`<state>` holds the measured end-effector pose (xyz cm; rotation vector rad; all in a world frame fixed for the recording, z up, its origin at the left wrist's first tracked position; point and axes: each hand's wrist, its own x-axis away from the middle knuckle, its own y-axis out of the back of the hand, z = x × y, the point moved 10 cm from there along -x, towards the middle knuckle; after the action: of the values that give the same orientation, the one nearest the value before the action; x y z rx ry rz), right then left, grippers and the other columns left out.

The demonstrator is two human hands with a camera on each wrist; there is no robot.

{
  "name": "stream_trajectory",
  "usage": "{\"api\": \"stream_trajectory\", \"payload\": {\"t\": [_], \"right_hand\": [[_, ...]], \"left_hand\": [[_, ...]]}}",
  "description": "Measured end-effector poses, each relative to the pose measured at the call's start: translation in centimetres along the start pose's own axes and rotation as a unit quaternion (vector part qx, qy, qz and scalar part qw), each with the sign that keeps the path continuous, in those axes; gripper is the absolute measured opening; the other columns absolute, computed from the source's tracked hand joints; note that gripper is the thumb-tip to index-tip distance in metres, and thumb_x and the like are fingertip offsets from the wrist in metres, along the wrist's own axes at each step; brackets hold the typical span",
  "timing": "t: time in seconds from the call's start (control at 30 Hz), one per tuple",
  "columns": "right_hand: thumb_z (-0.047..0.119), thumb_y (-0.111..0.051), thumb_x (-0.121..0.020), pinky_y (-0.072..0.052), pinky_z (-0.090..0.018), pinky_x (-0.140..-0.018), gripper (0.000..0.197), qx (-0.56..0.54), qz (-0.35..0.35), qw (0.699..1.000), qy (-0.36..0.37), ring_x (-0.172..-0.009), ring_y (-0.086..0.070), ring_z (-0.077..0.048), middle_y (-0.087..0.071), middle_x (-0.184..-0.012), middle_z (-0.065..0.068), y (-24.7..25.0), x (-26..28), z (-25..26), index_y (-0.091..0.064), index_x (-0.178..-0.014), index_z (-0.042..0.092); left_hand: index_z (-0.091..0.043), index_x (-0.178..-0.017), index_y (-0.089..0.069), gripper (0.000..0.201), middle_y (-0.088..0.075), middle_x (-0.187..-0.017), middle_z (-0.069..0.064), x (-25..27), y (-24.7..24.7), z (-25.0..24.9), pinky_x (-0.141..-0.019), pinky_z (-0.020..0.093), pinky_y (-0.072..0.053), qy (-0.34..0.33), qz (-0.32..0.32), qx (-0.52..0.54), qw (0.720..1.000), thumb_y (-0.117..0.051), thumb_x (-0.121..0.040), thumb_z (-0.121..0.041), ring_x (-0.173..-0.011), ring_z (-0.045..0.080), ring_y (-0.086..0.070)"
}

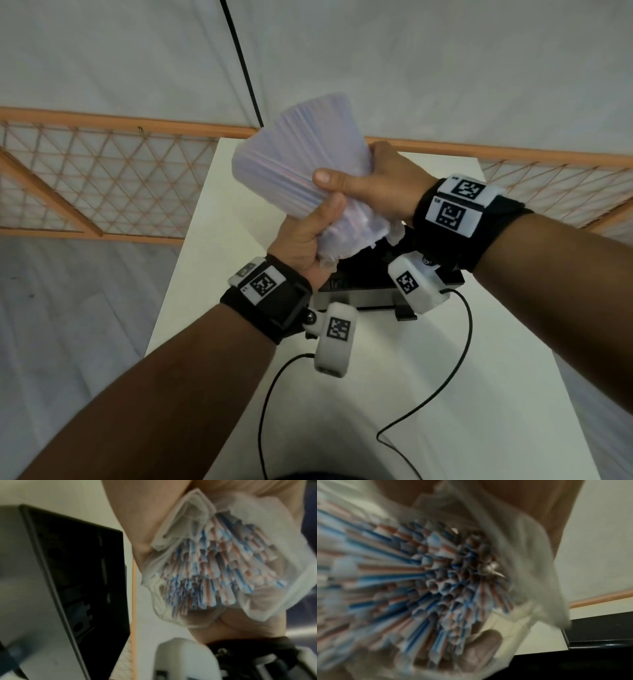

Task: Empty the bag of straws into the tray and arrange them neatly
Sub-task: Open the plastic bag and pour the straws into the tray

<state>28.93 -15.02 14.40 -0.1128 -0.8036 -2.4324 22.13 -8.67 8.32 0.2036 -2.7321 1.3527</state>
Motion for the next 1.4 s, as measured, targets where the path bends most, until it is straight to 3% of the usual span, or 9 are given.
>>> {"api": "stream_trajectory", "payload": {"t": [0.13,0.27,0.37,0.47,0.67,0.77,1.0,1.13,1.4], "right_hand": [[0.048,-0.092,-0.061,-0.058,-0.043,-0.090,0.077,-0.070,0.108,0.991,0.029,-0.103,-0.071,-0.019,-0.073,-0.113,-0.001,-1.4,0.4,-0.1,-0.059,-0.128,0.025],[0.028,-0.098,-0.055,-0.056,-0.030,-0.093,0.091,-0.043,0.073,0.991,0.103,-0.109,-0.065,-0.003,-0.069,-0.119,0.010,0.4,1.3,0.6,-0.052,-0.133,0.028],[0.020,-0.099,-0.051,-0.053,-0.013,-0.086,0.096,-0.028,0.051,0.988,0.141,-0.109,-0.061,0.006,-0.066,-0.120,0.013,0.8,1.6,0.5,-0.050,-0.135,0.025],[0.024,-0.100,-0.048,-0.051,-0.011,-0.084,0.103,-0.007,0.038,0.988,0.152,-0.111,-0.059,0.007,-0.064,-0.122,0.015,1.0,1.6,-0.2,-0.048,-0.136,0.026],[0.045,-0.101,-0.039,-0.046,-0.039,-0.106,0.123,0.061,0.039,0.986,0.151,-0.127,-0.049,-0.004,-0.053,-0.135,0.014,0.7,1.0,-1.8,-0.037,-0.143,0.028],[0.044,-0.101,-0.038,-0.050,-0.043,-0.102,0.118,0.054,0.047,0.988,0.139,-0.125,-0.052,-0.007,-0.054,-0.132,0.012,0.3,1.0,-2.9,-0.040,-0.138,0.028],[0.052,-0.100,-0.034,-0.051,-0.045,-0.100,0.120,0.065,0.049,0.988,0.130,-0.124,-0.054,-0.012,-0.055,-0.130,0.013,-0.5,1.3,-4.9,-0.041,-0.136,0.032],[0.047,-0.101,-0.038,-0.052,-0.045,-0.099,0.115,0.039,0.035,0.991,0.126,-0.124,-0.055,-0.012,-0.058,-0.130,0.011,0.4,1.5,-5.3,-0.043,-0.136,0.031],[0.054,-0.099,-0.037,-0.051,-0.048,-0.098,0.115,0.065,0.022,0.990,0.123,-0.123,-0.057,-0.017,-0.060,-0.129,0.009,0.4,1.6,-6.3,-0.042,-0.135,0.034]], "left_hand": [[-0.005,-0.127,-0.062,0.099,-0.072,-0.120,0.014,-0.4,0.4,-0.5,-0.095,0.039,-0.056,-0.027,0.009,-0.194,0.981,-0.101,-0.044,-0.041,-0.115,0.028,-0.069],[-0.022,-0.122,-0.065,0.069,-0.071,-0.124,0.003,-0.4,-0.7,-1.6,-0.102,0.034,-0.053,-0.067,0.083,-0.365,0.925,-0.093,-0.060,-0.032,-0.122,0.017,-0.066],[-0.013,-0.134,-0.057,0.074,-0.067,-0.131,0.002,-0.7,-0.2,-2.0,-0.102,0.029,-0.053,-0.073,0.095,-0.419,0.900,-0.090,-0.068,-0.017,-0.126,0.013,-0.062],[-0.009,-0.135,-0.057,0.080,-0.068,-0.131,0.004,-0.9,1.4,-1.8,-0.102,0.038,-0.055,-0.041,0.074,-0.426,0.900,-0.094,-0.064,-0.002,-0.125,0.017,-0.064],[0.002,-0.128,-0.060,0.074,-0.068,-0.129,0.020,-0.6,3.3,-1.5,-0.097,0.050,-0.057,-0.011,0.050,-0.372,0.927,-0.089,-0.060,0.013,-0.121,0.029,-0.066],[0.006,-0.128,-0.057,0.073,-0.063,-0.131,0.028,-0.6,4.0,-0.5,-0.101,0.062,-0.052,0.007,0.063,-0.374,0.925,-0.090,-0.062,0.007,-0.126,0.039,-0.061],[0.000,-0.127,-0.060,0.076,-0.064,-0.127,0.027,0.3,4.0,0.8,-0.096,0.067,-0.051,0.022,0.079,-0.404,0.911,-0.098,-0.062,-0.011,-0.122,0.044,-0.062],[-0.001,-0.127,-0.061,0.068,-0.066,-0.128,0.023,0.4,4.0,0.0,-0.103,0.062,-0.050,0.014,0.071,-0.394,0.916,-0.093,-0.067,-0.005,-0.125,0.037,-0.062],[-0.019,-0.128,-0.063,0.091,-0.069,-0.131,0.003,0.4,4.8,0.0,-0.105,0.054,-0.051,0.033,0.043,-0.485,0.873,-0.102,-0.049,-0.038,-0.128,0.023,-0.062]]}}
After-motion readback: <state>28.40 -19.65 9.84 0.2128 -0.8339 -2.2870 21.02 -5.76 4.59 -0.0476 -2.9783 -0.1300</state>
